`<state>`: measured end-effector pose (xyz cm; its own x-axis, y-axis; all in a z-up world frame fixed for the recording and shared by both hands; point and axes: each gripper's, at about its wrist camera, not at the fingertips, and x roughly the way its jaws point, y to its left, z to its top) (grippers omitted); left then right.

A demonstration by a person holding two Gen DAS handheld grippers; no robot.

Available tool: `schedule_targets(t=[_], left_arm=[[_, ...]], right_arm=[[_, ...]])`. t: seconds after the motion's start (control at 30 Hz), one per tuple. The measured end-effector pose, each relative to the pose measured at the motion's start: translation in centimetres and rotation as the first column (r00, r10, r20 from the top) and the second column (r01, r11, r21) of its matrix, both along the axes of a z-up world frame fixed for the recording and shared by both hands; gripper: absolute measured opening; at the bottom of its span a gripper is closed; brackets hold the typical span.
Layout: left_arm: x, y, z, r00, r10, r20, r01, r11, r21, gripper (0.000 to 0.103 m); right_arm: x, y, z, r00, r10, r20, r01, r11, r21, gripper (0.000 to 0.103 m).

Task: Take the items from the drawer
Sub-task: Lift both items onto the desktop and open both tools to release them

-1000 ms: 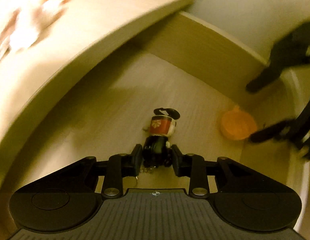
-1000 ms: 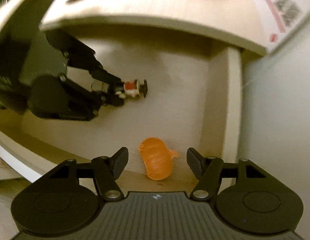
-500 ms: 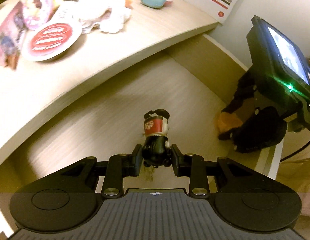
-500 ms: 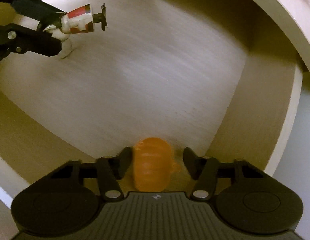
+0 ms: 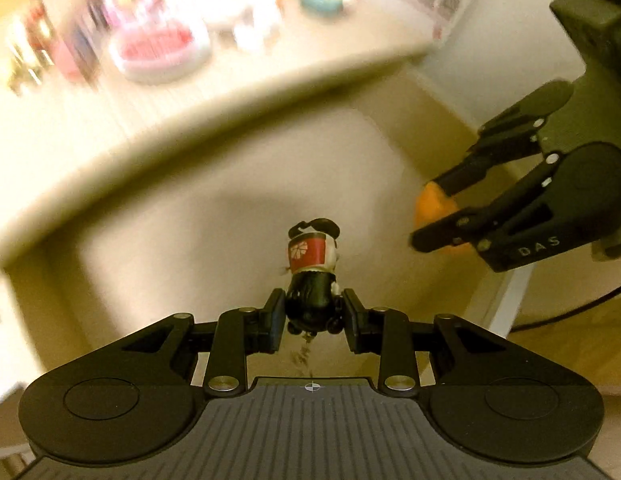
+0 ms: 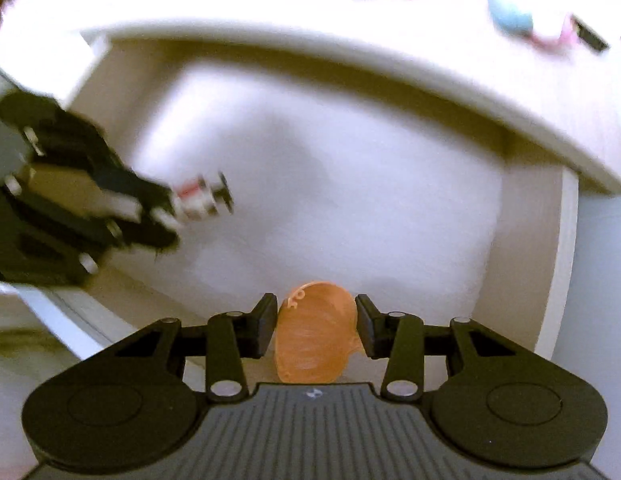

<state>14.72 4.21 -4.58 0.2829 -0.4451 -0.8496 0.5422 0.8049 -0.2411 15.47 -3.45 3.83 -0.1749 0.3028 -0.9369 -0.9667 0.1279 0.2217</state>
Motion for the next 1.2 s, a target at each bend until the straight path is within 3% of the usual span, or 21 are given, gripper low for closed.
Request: schedule_targets(t=[0.13, 0.27, 0.33, 0.43, 0.5, 0.63, 0.8, 0.97, 1.07, 1.2], left_arm=[[2.5, 2.2, 6.0, 0.983, 0.099, 0.158, -0.092, 0.995, -0.048, 0.033], [6.4, 5.7, 10.1, 0.919, 0.273, 0.284, -0.255, 0.962, -0.101, 0.033], [8.3, 7.1, 9.9, 0.878, 0.372, 0.302, -0.359, 0.928, -0.101, 0.033], [10.3, 9.3, 8.3, 0.845, 0.471, 0.253, -0.46, 0.882, -0.103, 0.033], [10.9, 9.8, 7.0, 0.834, 0.504, 0.225, -0.496, 0.863, -0.095, 0.033], [11.7, 10.6, 5.8, 0.821, 0.538, 0.192, -0.529, 0.843, -0.102, 0.033], [10.7, 11.5, 5.5, 0.816, 0.543, 0.198, -0.531, 0.84, -0.113, 0.034], [11.8, 11.7, 4.4, 0.817, 0.541, 0.2, -0.518, 0.84, -0.159, 0.035], [12.1, 12.0, 4.1, 0.822, 0.535, 0.195, -0.51, 0.844, -0.165, 0.036], [11.5, 12.6, 4.3, 0.807, 0.55, 0.216, -0.521, 0.834, -0.18, 0.035]], right_arm=[[1.6, 1.5, 6.0, 0.997, -0.079, -0.023, 0.082, 0.977, 0.195, 0.042], [3.6, 4.0, 12.4, 0.986, -0.165, -0.016, 0.158, 0.908, 0.388, 0.042], [4.7, 5.4, 14.7, 0.982, -0.189, 0.012, 0.162, 0.87, 0.466, 0.042], [4.8, 7.9, 16.7, 0.967, -0.221, 0.124, 0.122, 0.835, 0.536, 0.042], [4.7, 9.5, 16.5, 0.963, -0.217, 0.158, 0.099, 0.836, 0.54, 0.042], [3.0, 13.6, 12.1, 0.95, -0.192, 0.247, 0.039, 0.856, 0.516, 0.042], [2.9, 17.3, 8.6, 0.932, -0.189, 0.308, 0.025, 0.884, 0.467, 0.042], [1.8, 19.5, 6.5, 0.926, -0.167, 0.338, 0.001, 0.898, 0.44, 0.042], [2.0, 18.6, 6.3, 0.925, -0.169, 0.341, 0.005, 0.901, 0.434, 0.042], [2.4, 18.5, 6.7, 0.933, -0.193, 0.303, 0.042, 0.897, 0.44, 0.046]])
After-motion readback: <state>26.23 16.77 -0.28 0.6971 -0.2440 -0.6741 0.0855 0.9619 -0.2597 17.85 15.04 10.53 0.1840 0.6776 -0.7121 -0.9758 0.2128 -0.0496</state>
